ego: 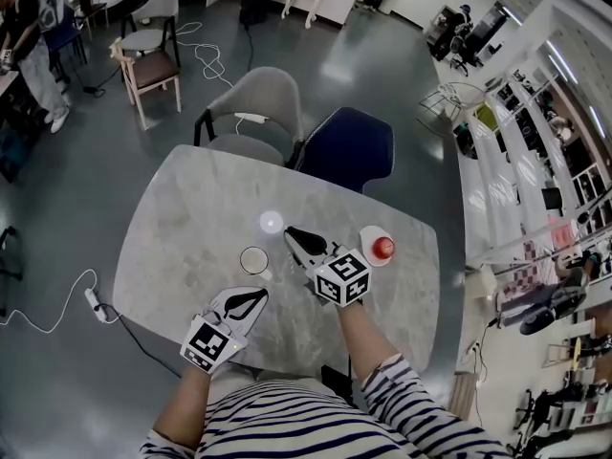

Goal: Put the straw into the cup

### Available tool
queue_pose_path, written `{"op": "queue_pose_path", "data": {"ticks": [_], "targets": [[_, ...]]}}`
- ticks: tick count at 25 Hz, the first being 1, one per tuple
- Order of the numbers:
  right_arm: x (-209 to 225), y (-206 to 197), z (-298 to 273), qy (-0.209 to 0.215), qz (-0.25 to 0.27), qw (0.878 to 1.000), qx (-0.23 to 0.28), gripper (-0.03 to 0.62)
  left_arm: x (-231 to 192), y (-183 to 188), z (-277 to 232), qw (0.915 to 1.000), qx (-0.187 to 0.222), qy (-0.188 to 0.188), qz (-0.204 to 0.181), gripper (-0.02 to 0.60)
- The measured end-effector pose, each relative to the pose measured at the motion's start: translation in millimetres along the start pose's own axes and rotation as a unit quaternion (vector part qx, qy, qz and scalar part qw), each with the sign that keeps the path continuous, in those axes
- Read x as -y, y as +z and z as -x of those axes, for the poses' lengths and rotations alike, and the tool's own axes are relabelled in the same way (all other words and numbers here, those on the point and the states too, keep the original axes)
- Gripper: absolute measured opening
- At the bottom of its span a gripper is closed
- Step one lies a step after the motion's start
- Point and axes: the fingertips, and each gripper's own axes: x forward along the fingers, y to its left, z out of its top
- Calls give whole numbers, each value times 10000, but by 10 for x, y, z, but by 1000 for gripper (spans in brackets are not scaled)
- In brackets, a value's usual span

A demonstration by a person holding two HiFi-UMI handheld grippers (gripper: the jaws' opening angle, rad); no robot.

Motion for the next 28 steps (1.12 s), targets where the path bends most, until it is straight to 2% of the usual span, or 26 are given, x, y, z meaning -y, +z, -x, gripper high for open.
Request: {"op": "queue_pose_path", "data": {"ticks": [8, 19, 28], "targets": [[-98, 219, -248, 17, -77, 9995, 294, 26, -123, -32, 103, 10000, -19, 27, -10, 8], [-177, 196, -533, -25, -246, 9990, 360, 26, -299, -69, 284, 9999, -134, 53, -43, 8], [-205, 21, -685, -245, -427, 9983, 314, 26, -474, -105, 436, 9996, -237, -99, -151, 8]]}}
